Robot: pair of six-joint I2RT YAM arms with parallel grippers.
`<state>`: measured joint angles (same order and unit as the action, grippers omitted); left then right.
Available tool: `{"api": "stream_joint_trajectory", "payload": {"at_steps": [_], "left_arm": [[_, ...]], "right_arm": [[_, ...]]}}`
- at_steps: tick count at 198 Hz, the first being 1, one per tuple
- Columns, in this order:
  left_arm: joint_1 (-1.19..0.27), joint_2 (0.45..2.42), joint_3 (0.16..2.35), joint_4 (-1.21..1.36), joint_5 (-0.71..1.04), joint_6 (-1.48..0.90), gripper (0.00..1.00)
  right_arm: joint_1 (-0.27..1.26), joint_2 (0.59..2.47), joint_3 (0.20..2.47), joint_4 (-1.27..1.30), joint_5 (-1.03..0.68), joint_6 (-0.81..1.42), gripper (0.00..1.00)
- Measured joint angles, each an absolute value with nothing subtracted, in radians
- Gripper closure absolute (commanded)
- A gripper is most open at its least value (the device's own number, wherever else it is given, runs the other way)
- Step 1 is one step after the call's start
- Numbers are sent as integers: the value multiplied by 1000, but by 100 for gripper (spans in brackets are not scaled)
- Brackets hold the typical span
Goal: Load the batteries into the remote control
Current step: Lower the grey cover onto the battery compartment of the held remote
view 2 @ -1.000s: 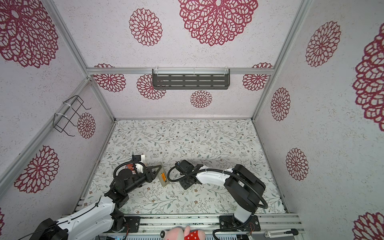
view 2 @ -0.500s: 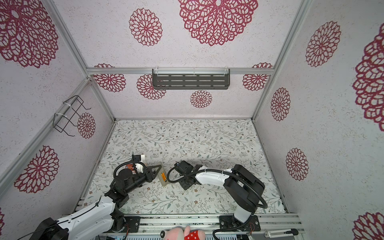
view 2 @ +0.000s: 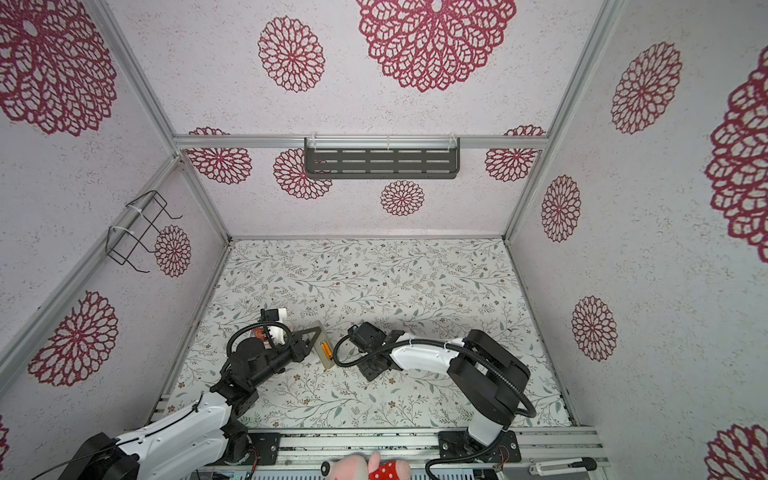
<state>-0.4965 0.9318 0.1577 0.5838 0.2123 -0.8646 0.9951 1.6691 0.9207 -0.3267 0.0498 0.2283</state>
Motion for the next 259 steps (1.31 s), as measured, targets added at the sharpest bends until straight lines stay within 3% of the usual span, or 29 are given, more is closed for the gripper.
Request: {"api": "stream_joint_trajectory", "payload": {"at_steps": [146,259], "left_arm": [[-496,914,156,618,100,-899,100],[-496,915,135,730,112,-911,100]], "right_arm": [[1058,1400,915,-290,96,237,85],[1139,1478,1122,-313,155,267,86]]}}
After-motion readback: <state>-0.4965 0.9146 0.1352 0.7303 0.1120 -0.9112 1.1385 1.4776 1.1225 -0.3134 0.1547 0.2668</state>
